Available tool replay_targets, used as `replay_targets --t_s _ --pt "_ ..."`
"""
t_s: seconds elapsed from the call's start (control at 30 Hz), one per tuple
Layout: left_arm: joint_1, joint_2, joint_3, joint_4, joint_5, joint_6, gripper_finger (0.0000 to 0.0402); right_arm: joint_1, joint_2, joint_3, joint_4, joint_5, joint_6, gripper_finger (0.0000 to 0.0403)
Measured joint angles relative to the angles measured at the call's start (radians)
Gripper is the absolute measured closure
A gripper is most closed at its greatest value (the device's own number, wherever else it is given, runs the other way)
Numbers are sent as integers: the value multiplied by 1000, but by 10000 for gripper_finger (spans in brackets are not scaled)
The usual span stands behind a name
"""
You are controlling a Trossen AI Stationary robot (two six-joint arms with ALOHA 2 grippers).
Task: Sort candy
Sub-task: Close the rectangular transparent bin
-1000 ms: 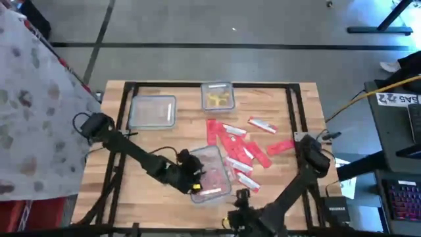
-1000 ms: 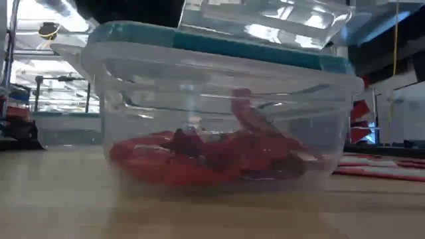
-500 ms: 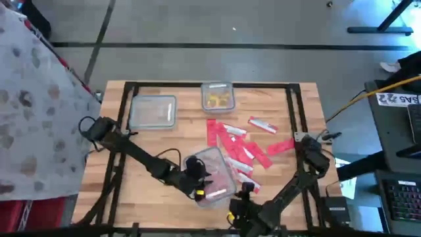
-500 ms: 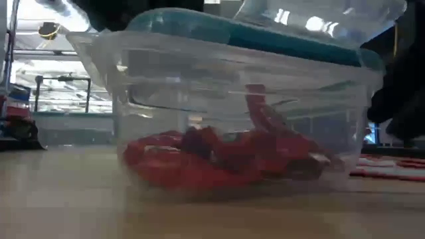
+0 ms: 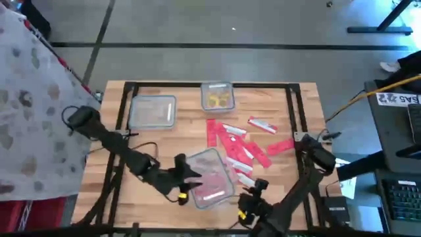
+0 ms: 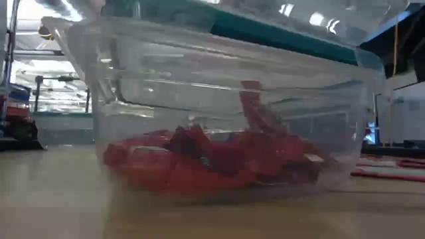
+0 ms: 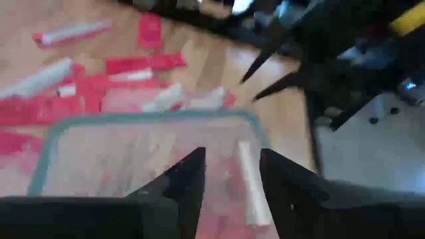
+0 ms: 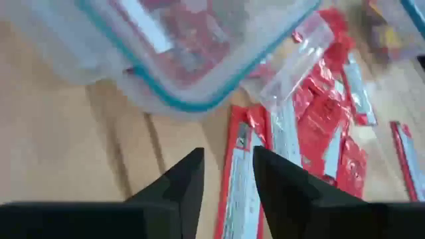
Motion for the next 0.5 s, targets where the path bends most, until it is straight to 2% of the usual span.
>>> replay_targets --t_s 0.07,0.13,0.23,0.33,0.4,0.5 --pt "-40 -25 0 -62 -20 -36 273 -31 0 -22 3 -1 37 286" --pt "-83 -41 -1 -147 -39 -100 273 -57 0 -36 43 -1 0 286" --pt "-142 -44 0 -271 -93 -245 273 -77 0 -43 222 -11 -209 286" --pt "-185 -35 -1 -399 -117 -406 273 -74 0 -38 360 -83 -442 286" --pt "-208 -31 -1 -467 -133 -501 273 -72 0 -36 356 -91 -472 286" --pt "-233 -29 -1 -518 -154 -590 273 -67 -1 -21 286 -96 -427 286"
